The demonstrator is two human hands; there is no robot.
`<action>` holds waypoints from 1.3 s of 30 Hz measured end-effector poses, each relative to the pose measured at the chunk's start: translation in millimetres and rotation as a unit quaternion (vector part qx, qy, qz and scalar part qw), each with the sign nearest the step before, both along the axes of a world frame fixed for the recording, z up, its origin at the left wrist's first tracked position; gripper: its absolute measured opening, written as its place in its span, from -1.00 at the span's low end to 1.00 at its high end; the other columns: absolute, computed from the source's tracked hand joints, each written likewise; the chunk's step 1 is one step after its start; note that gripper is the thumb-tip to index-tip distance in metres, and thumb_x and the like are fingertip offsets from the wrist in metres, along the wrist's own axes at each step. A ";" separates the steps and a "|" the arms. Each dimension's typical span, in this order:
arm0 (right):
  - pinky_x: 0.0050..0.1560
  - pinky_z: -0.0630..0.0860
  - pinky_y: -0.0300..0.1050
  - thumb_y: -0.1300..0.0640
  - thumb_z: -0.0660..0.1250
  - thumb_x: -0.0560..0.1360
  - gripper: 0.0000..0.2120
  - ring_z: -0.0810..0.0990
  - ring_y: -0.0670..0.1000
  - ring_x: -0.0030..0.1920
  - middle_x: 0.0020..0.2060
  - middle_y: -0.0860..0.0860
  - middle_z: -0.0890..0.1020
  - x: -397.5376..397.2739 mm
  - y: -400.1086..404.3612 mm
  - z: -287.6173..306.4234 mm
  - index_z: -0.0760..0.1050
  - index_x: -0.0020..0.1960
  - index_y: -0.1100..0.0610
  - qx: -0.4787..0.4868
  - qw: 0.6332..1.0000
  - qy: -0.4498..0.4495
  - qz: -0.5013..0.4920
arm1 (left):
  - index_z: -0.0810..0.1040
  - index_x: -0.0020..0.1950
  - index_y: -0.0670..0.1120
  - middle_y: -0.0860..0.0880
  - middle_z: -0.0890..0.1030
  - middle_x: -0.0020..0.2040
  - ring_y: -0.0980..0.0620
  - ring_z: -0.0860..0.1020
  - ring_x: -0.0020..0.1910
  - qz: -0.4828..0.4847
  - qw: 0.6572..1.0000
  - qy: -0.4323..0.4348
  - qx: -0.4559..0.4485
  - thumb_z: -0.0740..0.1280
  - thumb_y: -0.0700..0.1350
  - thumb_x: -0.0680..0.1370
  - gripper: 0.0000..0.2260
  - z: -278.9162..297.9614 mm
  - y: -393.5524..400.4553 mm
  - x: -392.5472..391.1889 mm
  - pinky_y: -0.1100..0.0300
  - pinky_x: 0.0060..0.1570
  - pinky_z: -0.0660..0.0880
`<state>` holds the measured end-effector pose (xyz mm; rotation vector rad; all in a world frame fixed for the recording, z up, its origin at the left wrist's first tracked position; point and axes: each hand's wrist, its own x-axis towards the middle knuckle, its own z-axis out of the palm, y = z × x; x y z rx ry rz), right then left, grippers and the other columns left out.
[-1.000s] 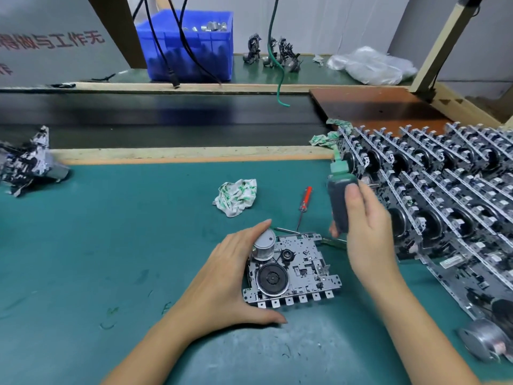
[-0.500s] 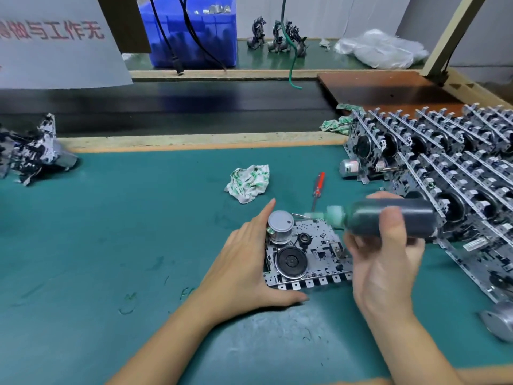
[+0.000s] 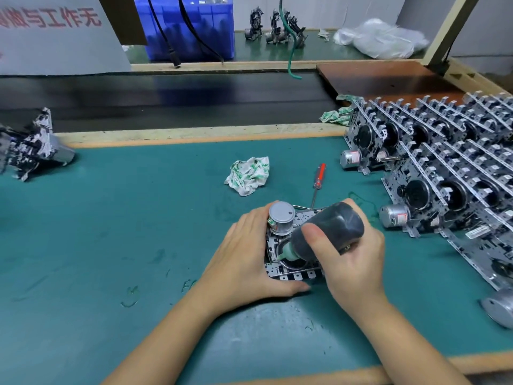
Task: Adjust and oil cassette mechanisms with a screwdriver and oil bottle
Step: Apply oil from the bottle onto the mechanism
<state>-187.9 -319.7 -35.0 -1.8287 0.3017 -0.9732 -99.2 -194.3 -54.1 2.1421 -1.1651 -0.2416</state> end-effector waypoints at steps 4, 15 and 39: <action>-0.35 0.35 -0.45 -0.10 0.35 0.33 -0.75 0.44 -0.24 -0.41 -0.38 -0.17 0.54 -0.6 -0.5 -0.3 0.37 -0.30 0.04 0.012 1.000 -0.006 0.002 | 0.20 0.40 0.14 0.29 0.33 0.22 0.26 0.31 0.22 0.003 1.000 0.005 0.000 0.40 0.40 0.17 -0.12 0.9 -0.5 0.1 0.28 0.23 0.25; -0.34 0.36 -0.45 -0.11 0.34 0.33 -0.71 0.46 -0.22 -0.39 -0.28 -0.02 0.57 0.5 -0.4 -0.2 0.40 -0.28 0.12 0.010 1.000 0.002 -0.010 | 0.20 0.40 0.14 0.28 0.33 0.22 0.26 0.31 0.23 -0.001 1.000 0.004 0.000 0.40 0.39 0.17 -0.12 0.3 -0.6 -0.1 0.35 0.22 0.21; -0.48 0.41 -0.29 -0.11 0.35 0.31 -0.59 0.50 -0.08 -0.33 -0.33 -0.04 0.55 -0.3 -30.1 24.8 0.38 -0.01 0.15 0.494 0.863 -0.104 -0.013 | 0.39 0.17 0.19 0.16 0.50 0.13 0.20 0.45 0.14 0.069 0.987 0.095 -0.108 0.13 0.27 0.49 -0.68 7.7 0.1 -1.6 0.26 0.17 0.36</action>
